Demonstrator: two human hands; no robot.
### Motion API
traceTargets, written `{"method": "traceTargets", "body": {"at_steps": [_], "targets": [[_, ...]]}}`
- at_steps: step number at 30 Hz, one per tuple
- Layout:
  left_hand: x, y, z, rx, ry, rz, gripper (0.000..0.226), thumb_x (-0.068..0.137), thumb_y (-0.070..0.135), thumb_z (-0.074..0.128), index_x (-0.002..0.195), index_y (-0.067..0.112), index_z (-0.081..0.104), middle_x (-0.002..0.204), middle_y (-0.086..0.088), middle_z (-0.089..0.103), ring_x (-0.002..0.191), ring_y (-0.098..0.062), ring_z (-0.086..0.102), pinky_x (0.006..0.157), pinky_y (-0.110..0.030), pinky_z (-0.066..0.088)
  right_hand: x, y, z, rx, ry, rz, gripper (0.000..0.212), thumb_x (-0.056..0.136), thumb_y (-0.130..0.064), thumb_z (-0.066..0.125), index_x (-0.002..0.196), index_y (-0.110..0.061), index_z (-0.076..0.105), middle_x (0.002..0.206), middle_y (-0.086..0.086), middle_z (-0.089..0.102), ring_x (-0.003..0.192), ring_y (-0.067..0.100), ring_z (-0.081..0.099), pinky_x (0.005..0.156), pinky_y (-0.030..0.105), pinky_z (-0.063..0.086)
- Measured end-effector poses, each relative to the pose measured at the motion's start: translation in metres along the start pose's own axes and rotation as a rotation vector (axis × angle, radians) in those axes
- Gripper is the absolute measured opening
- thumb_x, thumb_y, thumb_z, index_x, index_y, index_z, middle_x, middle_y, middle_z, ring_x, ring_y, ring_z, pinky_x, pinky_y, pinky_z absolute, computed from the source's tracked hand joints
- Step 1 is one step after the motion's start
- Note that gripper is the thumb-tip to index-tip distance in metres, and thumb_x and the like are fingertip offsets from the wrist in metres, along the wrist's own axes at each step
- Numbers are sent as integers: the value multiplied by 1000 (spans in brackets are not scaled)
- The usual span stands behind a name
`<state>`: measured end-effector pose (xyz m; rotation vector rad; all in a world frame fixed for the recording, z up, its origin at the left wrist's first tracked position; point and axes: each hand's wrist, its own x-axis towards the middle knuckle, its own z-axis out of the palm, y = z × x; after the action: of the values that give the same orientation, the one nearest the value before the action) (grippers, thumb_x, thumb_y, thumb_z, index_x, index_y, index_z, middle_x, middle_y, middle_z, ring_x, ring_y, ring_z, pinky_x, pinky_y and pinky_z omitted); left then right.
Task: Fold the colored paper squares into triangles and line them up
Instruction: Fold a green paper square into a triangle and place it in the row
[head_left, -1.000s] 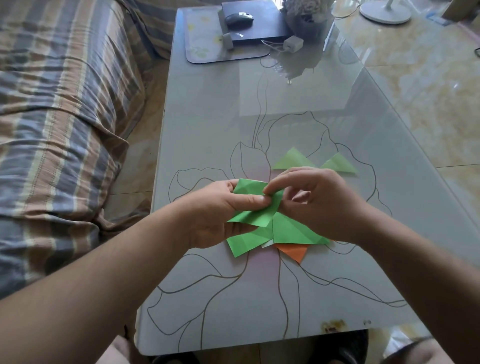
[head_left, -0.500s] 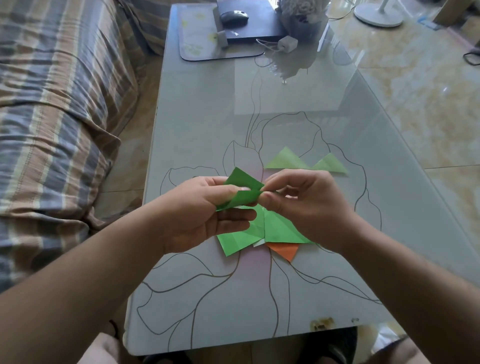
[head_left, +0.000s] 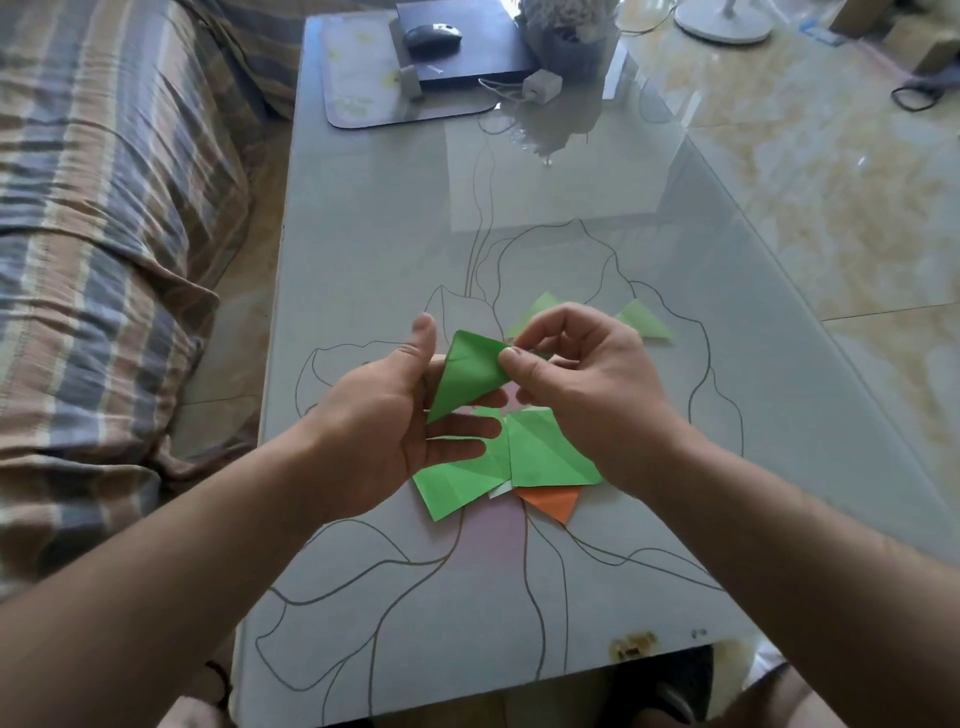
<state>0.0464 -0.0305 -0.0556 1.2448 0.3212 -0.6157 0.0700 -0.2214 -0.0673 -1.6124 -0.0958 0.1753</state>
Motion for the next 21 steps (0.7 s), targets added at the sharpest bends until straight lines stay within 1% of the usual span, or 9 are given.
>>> {"method": "traceTargets", "body": {"at_steps": [1, 2, 4, 5, 6, 10, 14, 18, 21], "targets": [[0, -1, 0, 18, 14, 52, 66, 90, 60, 44, 114, 6, 73, 106, -14, 77, 85, -24, 72, 77, -36, 62, 0, -1, 0, 10, 6, 10, 15, 89, -2, 78, 85, -13, 67, 75, 7, 65, 63, 20, 65, 68, 42, 56], [0, -2, 0, 49, 33, 110, 54, 87, 53, 53, 110, 9, 73, 101, -11, 78, 84, -22, 72, 76, -34, 62, 0, -1, 0, 17, 10, 16, 16, 89, -1, 78, 86, -13, 67, 75, 9, 64, 63, 19, 65, 68, 41, 56], [1, -5, -1, 158, 65, 208, 29, 82, 33, 70, 103, 14, 77, 92, -7, 77, 82, -19, 71, 76, -29, 62, 0, -2, 0, 30, 20, 22, 17, 88, 1, 77, 86, -12, 67, 74, 10, 62, 61, 17, 64, 68, 40, 55], [2, -6, -3, 206, 80, 236, 24, 81, 25, 74, 102, 15, 77, 89, -7, 76, 81, -17, 70, 76, -27, 61, -1, -3, 0, 38, 26, 26, 17, 88, 1, 77, 87, -12, 66, 73, 9, 62, 60, 16, 63, 68, 40, 55], [3, -6, -4, 228, 100, 250, 23, 80, 22, 76, 102, 15, 78, 87, -7, 75, 80, -16, 70, 76, -26, 60, -1, -3, -1, 47, 30, 30, 17, 88, 1, 77, 87, -12, 66, 72, 9, 61, 60, 17, 62, 69, 41, 54], [6, -2, -2, 180, 151, 249, 33, 73, 23, 79, 104, 12, 75, 87, -10, 75, 76, -16, 70, 74, -27, 61, 0, -4, -3, 71, 54, 57, 16, 88, -2, 78, 90, -12, 66, 70, 12, 59, 59, 18, 61, 69, 42, 53], [6, -5, 3, 137, 185, 262, 21, 89, 8, 75, 110, 12, 72, 86, -7, 77, 77, -17, 72, 75, -28, 61, 2, -3, -4, 112, 79, 96, 14, 88, -4, 78, 90, -9, 65, 66, 10, 56, 56, 19, 57, 63, 36, 52], [4, -11, 8, 134, 250, 351, 32, 93, 5, 72, 122, 21, 70, 89, -9, 78, 81, -20, 74, 83, -37, 63, 3, -3, -4, 141, 89, 128, 12, 90, -3, 76, 91, -10, 67, 65, 9, 56, 54, 17, 56, 59, 30, 50], [2, -12, 9, 164, 277, 419, 37, 96, 6, 69, 129, 22, 68, 90, -10, 79, 80, -21, 74, 84, -38, 63, 3, -4, -2, 173, 77, 157, 9, 93, -4, 73, 93, -12, 69, 67, 6, 62, 60, 18, 59, 65, 33, 53]]}}
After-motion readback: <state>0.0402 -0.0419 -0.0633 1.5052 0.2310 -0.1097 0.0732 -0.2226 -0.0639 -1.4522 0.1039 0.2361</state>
